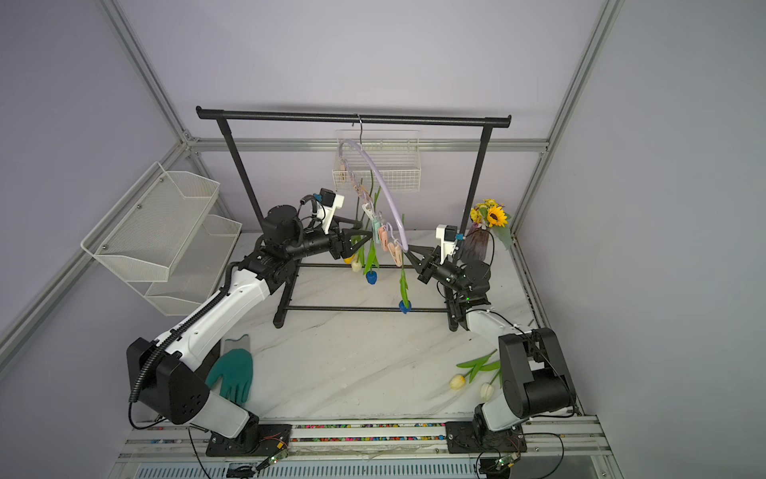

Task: Dry the flowers on a clothes hanger
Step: Open the clamp at the hanger.

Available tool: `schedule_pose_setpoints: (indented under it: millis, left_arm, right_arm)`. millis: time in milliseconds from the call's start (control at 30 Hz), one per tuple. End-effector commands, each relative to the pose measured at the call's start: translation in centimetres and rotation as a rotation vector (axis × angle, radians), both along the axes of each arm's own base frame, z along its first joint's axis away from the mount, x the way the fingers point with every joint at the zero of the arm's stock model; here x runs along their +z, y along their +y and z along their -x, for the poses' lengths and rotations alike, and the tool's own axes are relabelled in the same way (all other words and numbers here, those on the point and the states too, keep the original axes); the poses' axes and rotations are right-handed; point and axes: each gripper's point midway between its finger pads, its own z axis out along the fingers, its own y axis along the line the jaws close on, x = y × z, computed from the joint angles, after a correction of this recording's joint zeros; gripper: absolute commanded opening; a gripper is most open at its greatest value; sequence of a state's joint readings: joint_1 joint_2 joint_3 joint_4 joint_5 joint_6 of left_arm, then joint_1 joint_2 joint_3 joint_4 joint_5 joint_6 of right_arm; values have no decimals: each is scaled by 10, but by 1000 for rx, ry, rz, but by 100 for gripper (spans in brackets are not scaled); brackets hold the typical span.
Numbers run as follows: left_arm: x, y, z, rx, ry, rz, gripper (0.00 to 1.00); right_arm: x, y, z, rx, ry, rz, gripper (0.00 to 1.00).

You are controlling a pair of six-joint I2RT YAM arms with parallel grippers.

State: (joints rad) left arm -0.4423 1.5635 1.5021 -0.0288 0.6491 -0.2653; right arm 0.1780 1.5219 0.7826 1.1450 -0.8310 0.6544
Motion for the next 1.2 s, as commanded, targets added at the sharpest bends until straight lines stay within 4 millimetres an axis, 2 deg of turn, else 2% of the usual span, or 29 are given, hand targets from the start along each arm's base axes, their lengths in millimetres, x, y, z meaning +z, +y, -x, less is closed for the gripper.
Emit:
schedule_pose_setpoints:
  millis: [0, 367, 667, 800, 1167]
  left_arm:
    - [23, -7, 4, -36, -75, 14, 67]
    - [25, -20, 1, -73, -79, 7, 58]
    - [30, -23, 3, -88, -87, 17, 34]
    - [33, -23, 4, -85, -92, 23, 29]
    - [42, -25, -5, -55, -90, 62, 16]
  right_arm:
    - [14, 4, 1, 2, -44, -31, 0]
    - [16, 8, 2, 10, -44, -44, 0]
    - [14, 10, 4, 26, -29, -60, 0]
    - [16, 12, 4, 26, -17, -94, 0]
    - [14, 46, 6, 30, 51, -216, 0]
